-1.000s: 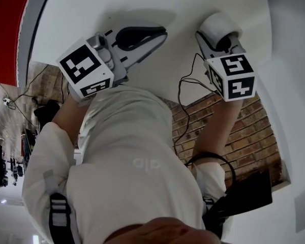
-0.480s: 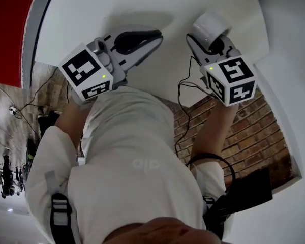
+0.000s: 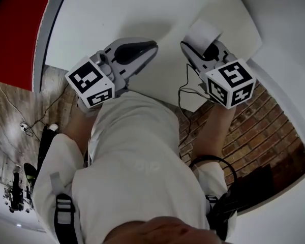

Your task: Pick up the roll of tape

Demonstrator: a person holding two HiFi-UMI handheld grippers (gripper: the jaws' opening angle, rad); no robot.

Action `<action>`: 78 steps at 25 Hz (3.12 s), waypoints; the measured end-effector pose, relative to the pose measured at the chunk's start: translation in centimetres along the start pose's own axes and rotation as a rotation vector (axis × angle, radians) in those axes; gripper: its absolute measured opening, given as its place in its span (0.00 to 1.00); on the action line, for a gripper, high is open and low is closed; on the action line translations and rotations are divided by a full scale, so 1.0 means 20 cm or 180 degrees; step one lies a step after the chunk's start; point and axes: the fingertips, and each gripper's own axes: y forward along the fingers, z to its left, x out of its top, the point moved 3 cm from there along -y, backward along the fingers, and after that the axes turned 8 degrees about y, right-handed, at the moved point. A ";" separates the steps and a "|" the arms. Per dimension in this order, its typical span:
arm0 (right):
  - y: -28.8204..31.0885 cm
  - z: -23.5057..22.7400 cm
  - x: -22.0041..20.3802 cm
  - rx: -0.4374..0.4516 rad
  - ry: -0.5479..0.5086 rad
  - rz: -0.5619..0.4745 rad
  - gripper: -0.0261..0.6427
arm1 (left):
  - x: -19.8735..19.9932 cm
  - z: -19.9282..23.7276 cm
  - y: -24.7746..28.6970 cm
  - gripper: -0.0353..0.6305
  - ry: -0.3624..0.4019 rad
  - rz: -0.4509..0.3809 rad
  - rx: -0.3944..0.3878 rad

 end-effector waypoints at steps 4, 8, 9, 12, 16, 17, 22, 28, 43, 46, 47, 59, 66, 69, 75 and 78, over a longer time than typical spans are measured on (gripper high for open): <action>-0.14 0.07 -0.01 0.0118 0.0041 -0.0232 0.21 | 0.03 -0.14 0.00 0.07 0.0111 0.0018 -0.0022; -0.30 0.13 -0.02 0.0171 0.0050 -0.0535 0.21 | 0.09 -0.28 0.00 0.07 0.0290 0.0009 0.0002; -0.33 0.14 -0.02 0.0190 0.0062 -0.0600 0.21 | 0.11 -0.31 0.00 0.07 0.0320 0.0011 0.0013; -0.42 0.17 -0.01 0.0266 0.0098 -0.0805 0.21 | 0.14 -0.38 0.00 0.07 0.0414 0.0026 0.0041; -0.56 0.25 -0.02 0.0372 0.0116 -0.1076 0.21 | 0.18 -0.52 -0.01 0.07 0.0551 0.0051 0.0057; -0.60 0.26 -0.02 0.0397 0.0115 -0.1143 0.21 | 0.19 -0.56 -0.01 0.07 0.0596 0.0062 0.0055; -0.76 0.32 -0.05 0.0507 0.0097 -0.1451 0.21 | 0.23 -0.74 0.01 0.07 0.0831 0.0119 0.0050; -0.95 0.36 -0.11 0.0619 0.0127 -0.1766 0.21 | 0.26 -0.94 0.04 0.07 0.1009 0.0132 0.0054; -1.50 0.37 -0.29 0.0869 0.0218 -0.2952 0.21 | 0.45 -1.42 0.25 0.07 0.1602 0.0078 -0.0173; -1.57 0.37 -0.34 0.0922 0.0280 -0.3115 0.21 | 0.46 -1.49 0.28 0.07 0.1638 0.0101 -0.0226; -1.59 0.37 -0.35 0.0941 0.0301 -0.3164 0.21 | 0.46 -1.50 0.28 0.07 0.1652 0.0107 -0.0242; -1.72 0.46 -0.41 0.0867 0.0582 -0.3698 0.21 | 0.58 -1.58 0.24 0.07 0.1785 0.0197 -0.0557; -1.74 0.46 -0.47 0.0818 0.0685 -0.3866 0.21 | 0.56 -1.61 0.23 0.07 0.1857 0.0282 -0.0646; -1.73 0.46 -0.52 0.0761 0.0724 -0.3959 0.21 | 0.53 -1.61 0.22 0.07 0.1878 0.0301 -0.0685; -1.70 0.44 -0.53 0.0640 0.0794 -0.3951 0.21 | 0.53 -1.57 0.24 0.07 0.1845 0.0336 -0.0735; -1.71 0.44 -0.53 0.0588 0.0828 -0.3965 0.21 | 0.53 -1.58 0.23 0.07 0.1841 0.0356 -0.0787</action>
